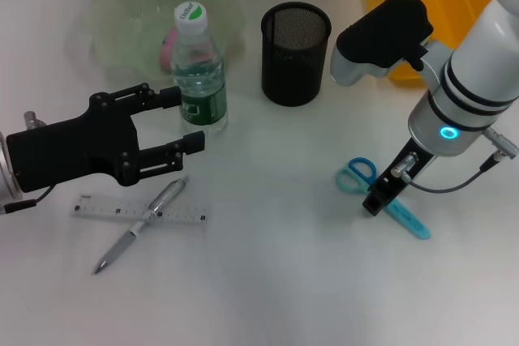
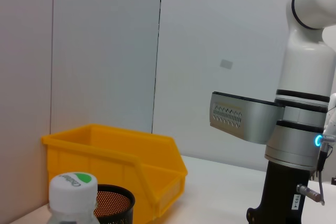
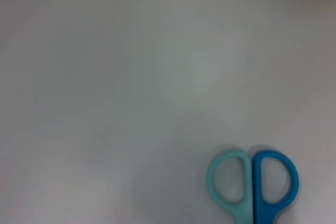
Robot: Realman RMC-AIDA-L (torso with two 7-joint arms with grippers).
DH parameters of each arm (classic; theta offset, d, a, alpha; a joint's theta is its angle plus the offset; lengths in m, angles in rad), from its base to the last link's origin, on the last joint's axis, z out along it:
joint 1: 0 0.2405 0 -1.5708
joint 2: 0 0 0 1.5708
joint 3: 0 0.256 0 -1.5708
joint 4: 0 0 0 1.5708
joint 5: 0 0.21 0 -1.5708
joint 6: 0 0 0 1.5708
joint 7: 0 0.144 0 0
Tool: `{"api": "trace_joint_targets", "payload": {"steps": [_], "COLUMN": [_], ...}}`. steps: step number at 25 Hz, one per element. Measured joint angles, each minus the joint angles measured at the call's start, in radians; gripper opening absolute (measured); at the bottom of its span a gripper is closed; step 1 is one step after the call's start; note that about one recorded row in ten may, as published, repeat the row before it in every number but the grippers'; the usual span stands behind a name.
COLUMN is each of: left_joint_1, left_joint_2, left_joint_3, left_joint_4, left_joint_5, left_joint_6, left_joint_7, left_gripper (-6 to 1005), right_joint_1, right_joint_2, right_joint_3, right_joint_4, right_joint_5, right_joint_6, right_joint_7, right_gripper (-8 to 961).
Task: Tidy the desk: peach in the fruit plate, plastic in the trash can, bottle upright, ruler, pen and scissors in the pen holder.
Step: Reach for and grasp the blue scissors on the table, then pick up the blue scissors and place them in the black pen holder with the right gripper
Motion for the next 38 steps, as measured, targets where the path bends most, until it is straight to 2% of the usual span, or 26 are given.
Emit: {"api": "trace_joint_targets", "payload": {"steps": [5, 16, 26, 33, 37, 38], "left_joint_1": [0.0, -0.005, -0.005, -0.002, 0.001, 0.003], "left_joint_2": [0.0, 0.0, 0.0, 0.0, -0.001, -0.001], "left_joint_3": [0.0, 0.0, 0.0, -0.016, -0.033, -0.035], "left_joint_4": [0.0, 0.0, 0.0, 0.0, 0.0, 0.0], "left_joint_5": [0.0, 0.0, 0.0, -0.002, -0.01, -0.014], "left_joint_6": [0.0, 0.0, 0.0, 0.0, 0.008, 0.01], "left_joint_7": [0.0, 0.0, 0.0, 0.0, 0.0, 0.0], "left_gripper": [724, 724, 724, 724, 724, 724], "right_joint_1": [0.001, 0.003, -0.009, -0.105, -0.181, -0.224], "right_joint_2": [0.0, 0.0, 0.0, -0.002, -0.001, -0.001], "right_joint_3": [-0.007, -0.018, -0.018, -0.004, 0.031, 0.056], "right_joint_4": [0.002, 0.007, -0.017, -0.217, -0.362, -0.437], "right_joint_5": [0.001, 0.001, 0.002, 0.006, 0.009, 0.028], "right_joint_6": [0.0, -0.001, 0.012, 0.014, 0.015, 0.015], "right_joint_7": [0.0, 0.0, -0.007, -0.01, -0.016, -0.022], "right_gripper": [458, 289, 232, 225, 226, 226]}}
